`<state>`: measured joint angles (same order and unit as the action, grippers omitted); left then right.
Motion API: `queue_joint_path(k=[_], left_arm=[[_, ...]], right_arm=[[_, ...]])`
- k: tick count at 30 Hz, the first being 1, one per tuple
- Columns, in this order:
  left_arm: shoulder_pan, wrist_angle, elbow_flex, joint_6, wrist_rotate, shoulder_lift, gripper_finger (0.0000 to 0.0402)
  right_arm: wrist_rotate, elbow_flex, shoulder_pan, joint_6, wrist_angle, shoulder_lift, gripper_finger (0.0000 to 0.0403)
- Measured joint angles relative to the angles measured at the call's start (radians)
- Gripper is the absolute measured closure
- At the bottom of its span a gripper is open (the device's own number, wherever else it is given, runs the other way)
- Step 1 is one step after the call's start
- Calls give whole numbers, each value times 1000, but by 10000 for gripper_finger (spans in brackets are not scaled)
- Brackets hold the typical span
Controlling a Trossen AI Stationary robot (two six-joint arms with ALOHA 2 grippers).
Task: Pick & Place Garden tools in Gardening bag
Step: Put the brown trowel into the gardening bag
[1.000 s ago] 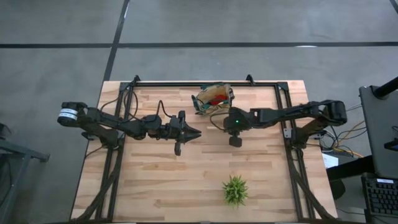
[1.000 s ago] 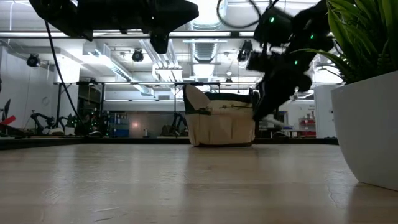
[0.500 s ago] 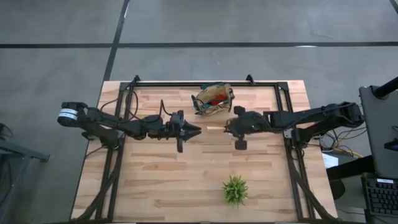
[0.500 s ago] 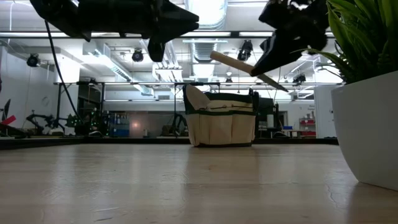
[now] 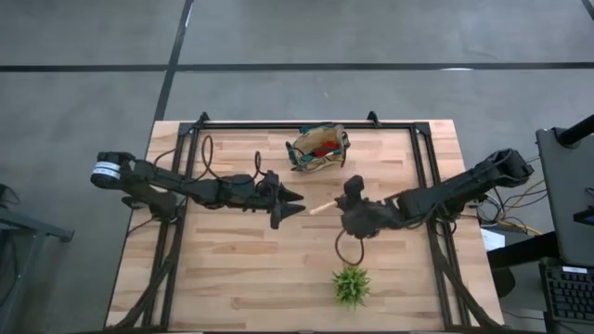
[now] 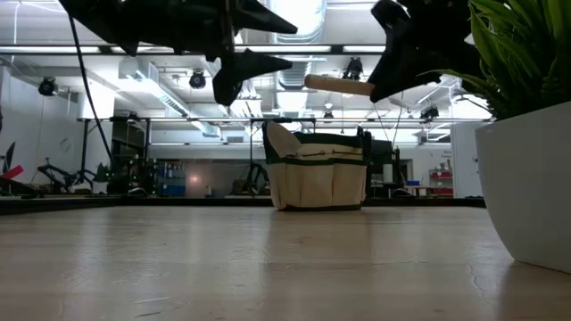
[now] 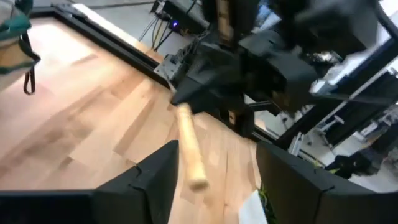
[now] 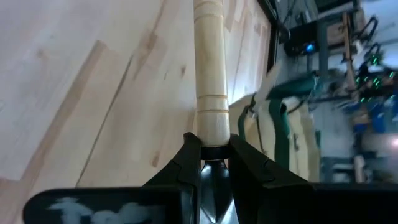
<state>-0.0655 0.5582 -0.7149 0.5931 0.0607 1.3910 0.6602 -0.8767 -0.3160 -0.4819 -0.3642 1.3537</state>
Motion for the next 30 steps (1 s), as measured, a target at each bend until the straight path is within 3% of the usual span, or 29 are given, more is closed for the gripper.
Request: queue_joint_path(k=[9,19,30], left_arm=[[-1,1,-72,81,-79,155,176],[0,-2,-126,97,-156,259,177],[0,-2,-124,90,-164,256,234]], right_arm=[[108,-177,-49,-75,-125,161,361],[130,-299,-51,-122,-267,234,361],[124,-293,-53,-135,-314,245,361]])
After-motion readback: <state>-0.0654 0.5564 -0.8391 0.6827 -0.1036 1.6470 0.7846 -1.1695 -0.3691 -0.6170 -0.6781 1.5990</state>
